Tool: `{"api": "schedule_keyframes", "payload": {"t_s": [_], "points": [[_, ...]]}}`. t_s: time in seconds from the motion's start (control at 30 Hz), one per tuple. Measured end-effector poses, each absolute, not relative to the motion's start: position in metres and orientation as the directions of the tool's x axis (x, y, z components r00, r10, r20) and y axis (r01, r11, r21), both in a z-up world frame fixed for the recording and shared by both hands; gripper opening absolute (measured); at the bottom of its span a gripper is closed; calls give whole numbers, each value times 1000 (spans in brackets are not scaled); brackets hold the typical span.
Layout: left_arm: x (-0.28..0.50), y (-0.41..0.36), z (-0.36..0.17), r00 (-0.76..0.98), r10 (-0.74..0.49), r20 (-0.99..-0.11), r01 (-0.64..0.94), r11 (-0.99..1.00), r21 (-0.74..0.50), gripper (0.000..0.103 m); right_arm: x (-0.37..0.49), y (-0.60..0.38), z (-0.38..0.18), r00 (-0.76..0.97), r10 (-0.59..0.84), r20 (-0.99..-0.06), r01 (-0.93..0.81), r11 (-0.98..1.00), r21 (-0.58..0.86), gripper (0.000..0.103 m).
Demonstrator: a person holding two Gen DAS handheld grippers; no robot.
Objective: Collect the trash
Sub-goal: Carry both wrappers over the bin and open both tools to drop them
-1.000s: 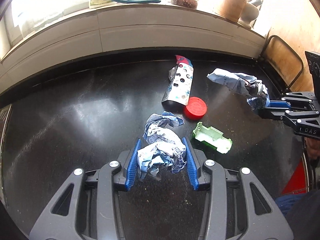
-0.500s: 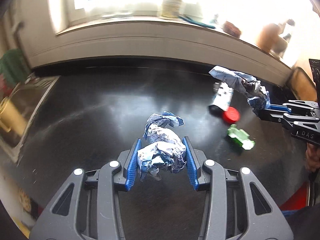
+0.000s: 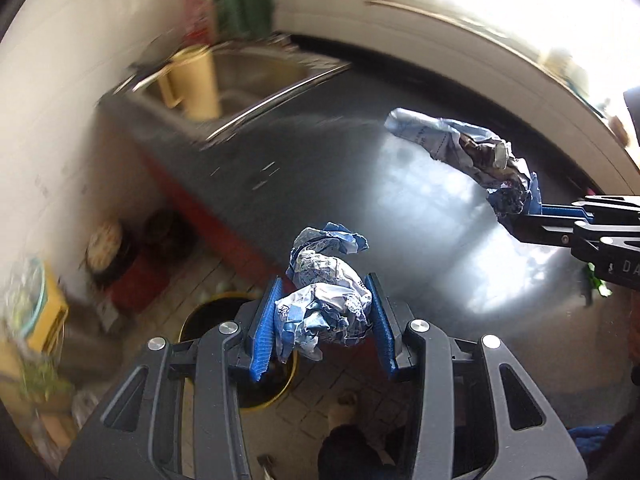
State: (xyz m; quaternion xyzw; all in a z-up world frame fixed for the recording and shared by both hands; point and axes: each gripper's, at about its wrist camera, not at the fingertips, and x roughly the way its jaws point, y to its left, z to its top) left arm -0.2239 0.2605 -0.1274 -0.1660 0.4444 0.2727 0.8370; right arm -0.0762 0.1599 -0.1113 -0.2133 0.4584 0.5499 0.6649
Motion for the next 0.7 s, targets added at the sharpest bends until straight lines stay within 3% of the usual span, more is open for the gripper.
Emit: {"api": "schedule_keyframes", "payload": {"t_s": [0.27, 0.7], "points": [[-304, 304, -171, 354, 317, -880, -771, 632, -82, 41, -160, 237, -141, -147, 423, -894, -971, 111, 212, 16], [-339, 363, -229, 323, 289, -901, -824, 554, -117, 41, -198, 330, -188, -179, 306, -935, -951, 191, 244, 16]]}}
